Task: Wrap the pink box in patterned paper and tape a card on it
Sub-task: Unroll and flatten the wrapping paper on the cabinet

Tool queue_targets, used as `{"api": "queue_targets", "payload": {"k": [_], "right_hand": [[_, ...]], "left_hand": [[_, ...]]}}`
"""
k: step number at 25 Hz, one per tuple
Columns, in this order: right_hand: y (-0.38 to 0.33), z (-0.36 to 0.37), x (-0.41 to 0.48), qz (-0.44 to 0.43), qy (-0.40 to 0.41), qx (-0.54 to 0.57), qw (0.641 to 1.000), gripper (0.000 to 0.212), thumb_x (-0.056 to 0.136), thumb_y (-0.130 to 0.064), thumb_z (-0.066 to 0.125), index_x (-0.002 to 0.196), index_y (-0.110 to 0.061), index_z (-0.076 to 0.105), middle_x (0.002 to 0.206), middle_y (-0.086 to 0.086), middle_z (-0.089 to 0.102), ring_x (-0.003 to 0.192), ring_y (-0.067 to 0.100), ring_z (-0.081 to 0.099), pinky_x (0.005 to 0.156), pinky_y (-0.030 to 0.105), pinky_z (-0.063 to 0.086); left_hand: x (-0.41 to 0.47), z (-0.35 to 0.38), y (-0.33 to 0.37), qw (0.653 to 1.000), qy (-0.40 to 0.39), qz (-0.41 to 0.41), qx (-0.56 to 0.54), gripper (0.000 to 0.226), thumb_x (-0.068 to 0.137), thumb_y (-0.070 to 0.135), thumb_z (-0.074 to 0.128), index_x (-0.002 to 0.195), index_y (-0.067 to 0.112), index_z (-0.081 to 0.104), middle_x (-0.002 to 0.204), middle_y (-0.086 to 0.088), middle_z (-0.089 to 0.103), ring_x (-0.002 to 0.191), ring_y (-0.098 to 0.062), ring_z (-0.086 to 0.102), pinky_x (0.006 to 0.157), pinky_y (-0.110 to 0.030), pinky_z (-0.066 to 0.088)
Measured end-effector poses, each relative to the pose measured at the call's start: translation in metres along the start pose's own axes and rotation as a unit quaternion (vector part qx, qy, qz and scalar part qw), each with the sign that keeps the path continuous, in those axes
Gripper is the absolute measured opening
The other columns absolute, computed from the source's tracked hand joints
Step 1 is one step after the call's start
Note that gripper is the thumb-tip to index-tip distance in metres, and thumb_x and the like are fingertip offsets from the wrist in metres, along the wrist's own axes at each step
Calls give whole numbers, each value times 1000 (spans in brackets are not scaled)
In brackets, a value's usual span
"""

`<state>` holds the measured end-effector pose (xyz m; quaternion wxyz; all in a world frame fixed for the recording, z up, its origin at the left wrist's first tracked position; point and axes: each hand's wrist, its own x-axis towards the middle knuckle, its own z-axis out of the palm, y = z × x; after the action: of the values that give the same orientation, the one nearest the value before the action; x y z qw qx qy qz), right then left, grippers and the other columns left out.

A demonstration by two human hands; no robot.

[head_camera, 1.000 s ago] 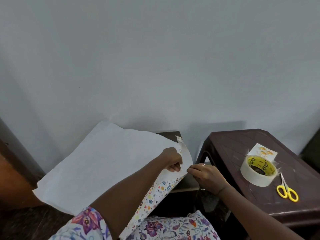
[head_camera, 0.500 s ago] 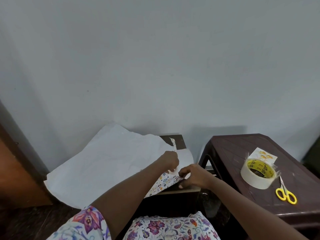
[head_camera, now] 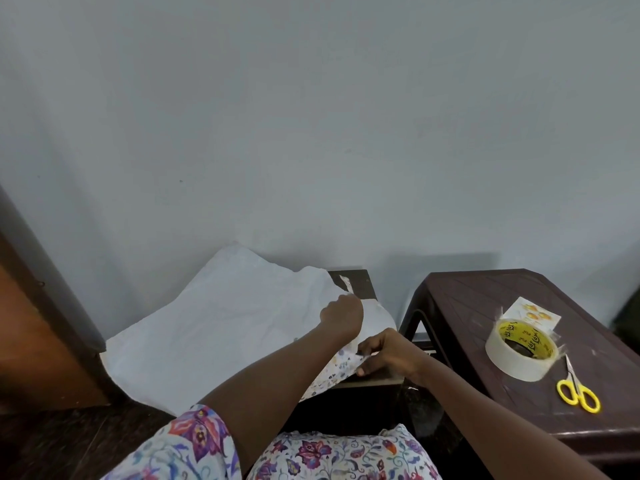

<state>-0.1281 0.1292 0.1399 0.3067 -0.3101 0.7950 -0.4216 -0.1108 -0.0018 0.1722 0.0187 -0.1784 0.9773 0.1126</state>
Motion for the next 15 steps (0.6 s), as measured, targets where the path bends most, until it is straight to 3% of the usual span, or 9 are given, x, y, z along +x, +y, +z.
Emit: {"api": "queue_targets", "payload": {"k": [2,5,8,10,13,15], "right_hand": [[2,3,-2,5,-30,-53,998,21,68,1,77,70,-20,76,79,-11,71,81,1,64,75,8,45],[6,3,-5,-38,-12,-204,978,18,71,-8,76,89,-8,76,89,-1,74,85,6,65,78,8,44],[10,-9,-10,-73,1,-345,936,19,78,-12,67,96,-12,75,98,4,73,92,15,66,85,20,48],[10,-18,-17,-80,-13,-430,899,23,83,-11,57,100,-16,72,102,1,72,98,16,62,82,20,44],[8,-33,-23,-78,9,-453,888,23,78,-3,50,84,-13,70,73,-6,64,83,16,58,66,18,35],[4,-48,-22,-63,40,-441,895,25,77,1,50,84,-12,70,67,-16,54,80,10,54,72,18,38]], "left_hand": [[5,-9,-9,1000,4,-19,-4,33,95,3,38,126,1,47,125,-15,55,116,-33,55,93,-36,44],[20,-37,-30,1000,-17,-22,0,33,94,7,42,126,0,48,129,-18,52,121,-34,51,97,-40,42],[38,-89,-58,1000,13,-25,-3,34,95,14,45,124,-3,51,130,-22,52,121,-36,50,96,-40,43],[42,-132,-86,996,71,-46,-5,33,94,12,44,122,-4,52,129,-24,52,121,-37,49,96,-40,42],[38,-182,-142,982,159,-104,-4,33,95,11,40,122,-4,52,127,-26,52,120,-40,49,96,-42,42],[27,-202,-182,969,201,-142,-33,32,97,12,39,119,-6,53,123,-27,55,114,-41,52,92,-42,43]]}}
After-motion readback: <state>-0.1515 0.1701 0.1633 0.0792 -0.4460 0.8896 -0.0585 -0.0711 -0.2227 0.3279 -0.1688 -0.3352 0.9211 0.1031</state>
